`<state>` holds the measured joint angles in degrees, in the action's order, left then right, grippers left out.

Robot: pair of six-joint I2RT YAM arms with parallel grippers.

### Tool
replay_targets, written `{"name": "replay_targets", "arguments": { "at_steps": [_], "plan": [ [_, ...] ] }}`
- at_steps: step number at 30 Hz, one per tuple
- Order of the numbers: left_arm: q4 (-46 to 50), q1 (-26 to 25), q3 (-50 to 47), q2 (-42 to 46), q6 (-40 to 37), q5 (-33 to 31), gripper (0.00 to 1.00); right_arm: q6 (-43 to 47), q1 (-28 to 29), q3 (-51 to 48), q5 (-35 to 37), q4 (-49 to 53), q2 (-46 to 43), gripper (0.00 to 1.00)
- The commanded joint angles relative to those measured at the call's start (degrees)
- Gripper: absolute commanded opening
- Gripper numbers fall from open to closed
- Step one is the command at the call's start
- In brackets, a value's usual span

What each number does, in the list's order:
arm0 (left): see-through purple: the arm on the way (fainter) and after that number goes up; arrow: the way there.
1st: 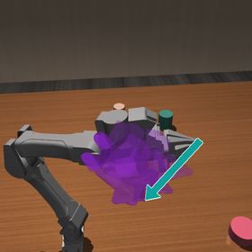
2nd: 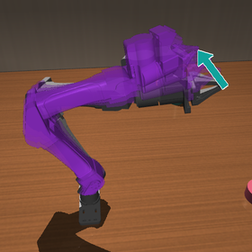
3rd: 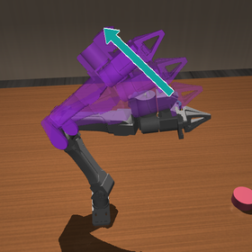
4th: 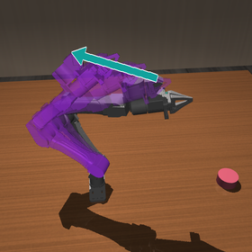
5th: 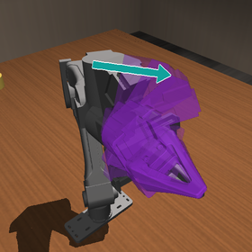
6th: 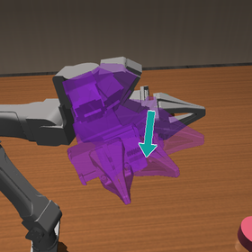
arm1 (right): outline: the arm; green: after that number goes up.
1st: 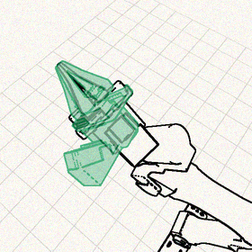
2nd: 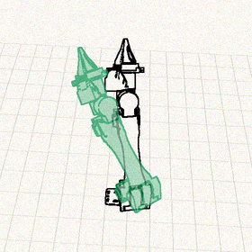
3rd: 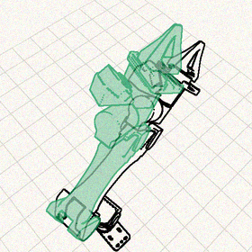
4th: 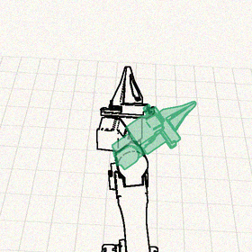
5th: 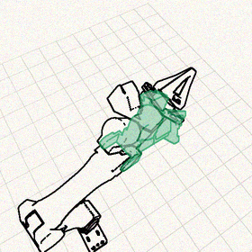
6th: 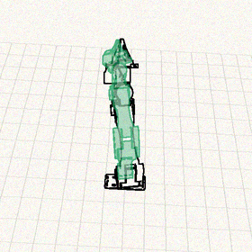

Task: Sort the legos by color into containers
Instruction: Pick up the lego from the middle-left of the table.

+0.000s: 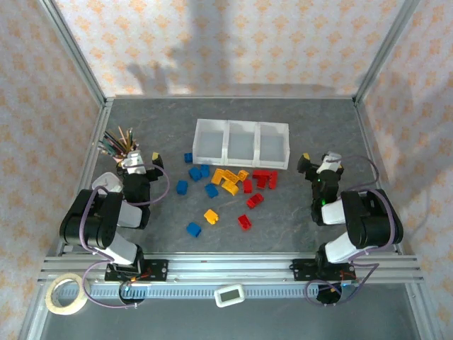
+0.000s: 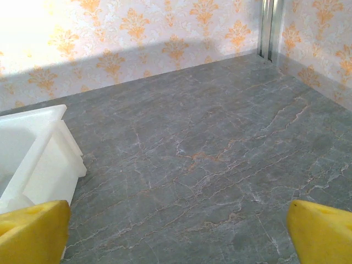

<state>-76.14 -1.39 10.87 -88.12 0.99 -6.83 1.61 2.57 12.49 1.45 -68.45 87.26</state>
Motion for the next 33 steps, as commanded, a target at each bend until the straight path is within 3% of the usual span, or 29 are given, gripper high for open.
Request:
{"name": "replay_targets", "arguments": {
  "at_steps": [1, 33],
  "plan": [
    [-0.55, 0.10, 0.99, 0.05, -0.31, 0.04, 1.00, 0.86, -0.06, 0.96, -0.40, -1.53, -0.30, 1.00],
    [-0.59, 0.09, 0.91, 0.05, -0.03, -0.75, 1.00, 0.77, -0.08, 0.87, -0.41, -1.77, -0.37, 1.00]
  ]
}}
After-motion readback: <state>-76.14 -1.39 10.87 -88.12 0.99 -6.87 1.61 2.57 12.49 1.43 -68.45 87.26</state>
